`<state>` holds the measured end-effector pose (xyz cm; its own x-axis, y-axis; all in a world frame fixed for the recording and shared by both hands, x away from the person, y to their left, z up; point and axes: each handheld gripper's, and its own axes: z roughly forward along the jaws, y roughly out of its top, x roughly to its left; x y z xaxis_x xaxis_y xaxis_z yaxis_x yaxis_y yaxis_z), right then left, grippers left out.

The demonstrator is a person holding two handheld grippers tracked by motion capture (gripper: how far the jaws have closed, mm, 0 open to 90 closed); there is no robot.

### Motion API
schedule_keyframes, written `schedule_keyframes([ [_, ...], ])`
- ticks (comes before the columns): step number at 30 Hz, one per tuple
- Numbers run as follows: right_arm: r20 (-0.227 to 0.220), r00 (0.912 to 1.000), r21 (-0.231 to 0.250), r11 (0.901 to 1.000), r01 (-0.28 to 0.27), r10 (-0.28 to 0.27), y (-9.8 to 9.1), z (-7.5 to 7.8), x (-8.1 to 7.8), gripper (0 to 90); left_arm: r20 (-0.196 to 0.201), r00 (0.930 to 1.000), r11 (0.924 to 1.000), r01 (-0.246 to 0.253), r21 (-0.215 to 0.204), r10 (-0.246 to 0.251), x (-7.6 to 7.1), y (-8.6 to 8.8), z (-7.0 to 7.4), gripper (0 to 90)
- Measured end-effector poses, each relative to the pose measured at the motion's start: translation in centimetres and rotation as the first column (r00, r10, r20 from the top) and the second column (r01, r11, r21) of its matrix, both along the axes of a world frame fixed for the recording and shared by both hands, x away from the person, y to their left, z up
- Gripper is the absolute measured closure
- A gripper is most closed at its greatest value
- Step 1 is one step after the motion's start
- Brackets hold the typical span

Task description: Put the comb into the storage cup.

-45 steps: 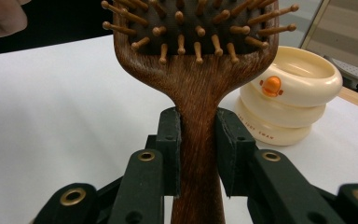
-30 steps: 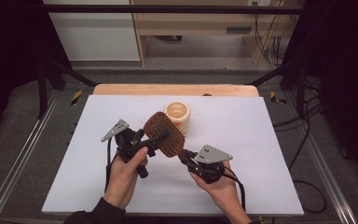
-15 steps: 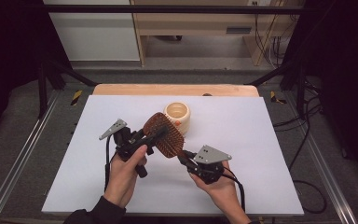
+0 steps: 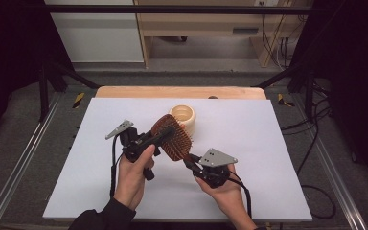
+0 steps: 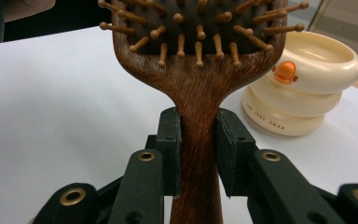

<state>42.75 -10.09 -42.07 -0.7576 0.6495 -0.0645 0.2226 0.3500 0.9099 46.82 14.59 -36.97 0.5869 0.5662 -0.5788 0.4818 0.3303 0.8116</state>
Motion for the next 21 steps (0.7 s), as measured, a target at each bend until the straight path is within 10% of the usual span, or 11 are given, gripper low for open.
schedule_keyframes([
  [18,-0.048,0.9987,0.048,0.9986,0.020,-0.018,-0.7,-0.4,0.7,72.2,0.008,0.9995,0.9984,0.029,0.048,-0.029,0.6,-1.5,0.9,52.2],
  [21,-0.050,0.9986,0.062,0.9978,0.022,-0.019,-0.9,-0.4,0.8,61.1,0.021,0.9995,0.9981,0.024,0.057,-0.025,0.7,-1.7,1.2,52.2],
])
